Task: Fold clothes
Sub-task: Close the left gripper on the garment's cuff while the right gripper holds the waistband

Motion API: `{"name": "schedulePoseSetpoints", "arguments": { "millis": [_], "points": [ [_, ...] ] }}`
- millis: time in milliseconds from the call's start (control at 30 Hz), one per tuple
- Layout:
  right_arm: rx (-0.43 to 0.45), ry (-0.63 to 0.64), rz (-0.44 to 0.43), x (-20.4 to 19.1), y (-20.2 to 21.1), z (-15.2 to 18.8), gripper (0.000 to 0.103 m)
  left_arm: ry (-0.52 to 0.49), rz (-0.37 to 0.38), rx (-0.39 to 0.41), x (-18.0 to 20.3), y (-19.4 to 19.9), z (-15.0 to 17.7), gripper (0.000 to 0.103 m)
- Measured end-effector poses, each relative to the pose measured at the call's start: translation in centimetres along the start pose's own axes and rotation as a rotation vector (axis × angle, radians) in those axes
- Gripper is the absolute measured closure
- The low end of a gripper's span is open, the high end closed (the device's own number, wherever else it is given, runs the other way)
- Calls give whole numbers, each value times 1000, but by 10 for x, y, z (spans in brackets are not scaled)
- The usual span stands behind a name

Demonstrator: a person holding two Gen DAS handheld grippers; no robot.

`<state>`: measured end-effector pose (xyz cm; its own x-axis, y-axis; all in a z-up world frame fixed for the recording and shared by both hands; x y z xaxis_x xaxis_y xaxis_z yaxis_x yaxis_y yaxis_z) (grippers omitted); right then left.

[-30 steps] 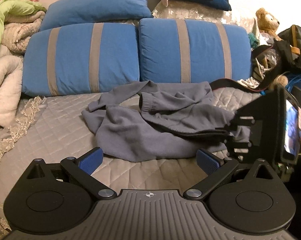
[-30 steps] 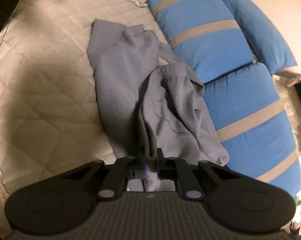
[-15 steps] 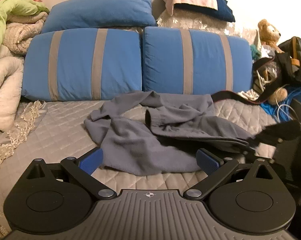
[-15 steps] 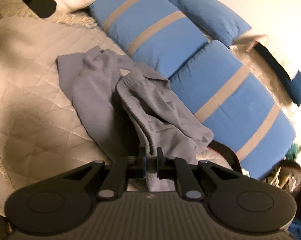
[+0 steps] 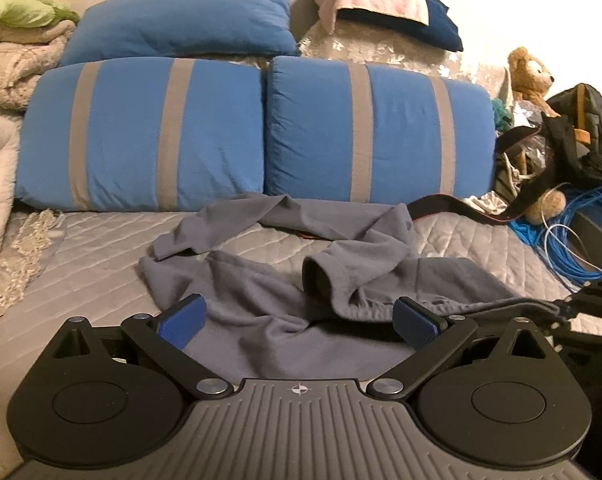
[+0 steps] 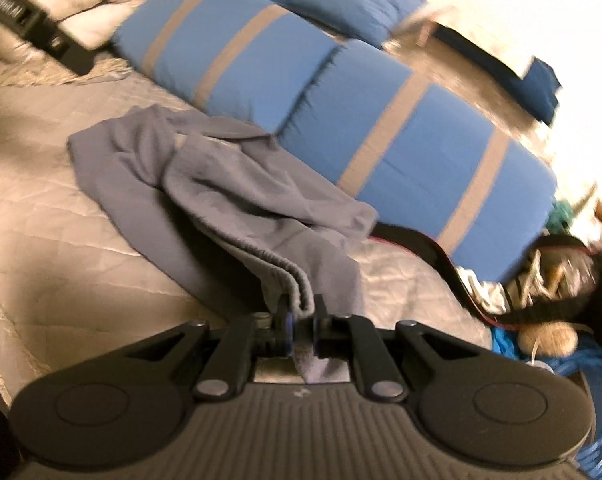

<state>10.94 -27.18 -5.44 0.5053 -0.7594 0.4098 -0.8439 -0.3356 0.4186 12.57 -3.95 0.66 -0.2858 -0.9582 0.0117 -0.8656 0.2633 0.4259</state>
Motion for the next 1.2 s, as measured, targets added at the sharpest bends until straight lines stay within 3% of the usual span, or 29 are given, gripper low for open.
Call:
{"name": "schedulePoseSetpoints", "arguments": {
  "millis": [233, 867, 1200],
  "points": [
    [-46, -99, 30, 28, 4, 18, 94, -30, 58, -22, 13, -22, 7, 2],
    [-62, -154, 13, 27, 4, 37, 94, -48, 231, -36, 32, -111, 23, 3],
    [-59, -158, 7, 25, 5, 39, 94, -3, 328, -69, 23, -146, 25, 15]
  ]
}}
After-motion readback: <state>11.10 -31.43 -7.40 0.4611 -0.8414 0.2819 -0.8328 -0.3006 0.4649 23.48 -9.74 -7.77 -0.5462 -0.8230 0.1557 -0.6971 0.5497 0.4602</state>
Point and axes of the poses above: each gripper's, at about its wrist camera, not at the fingertips, and y roughly against the way its jaws point, x to its right, z to its underside, the point moved 3 cm from there along -y, roughly the way its jaws point, and after that the axes turned 6 degrees about x, right-handed, at the moved point
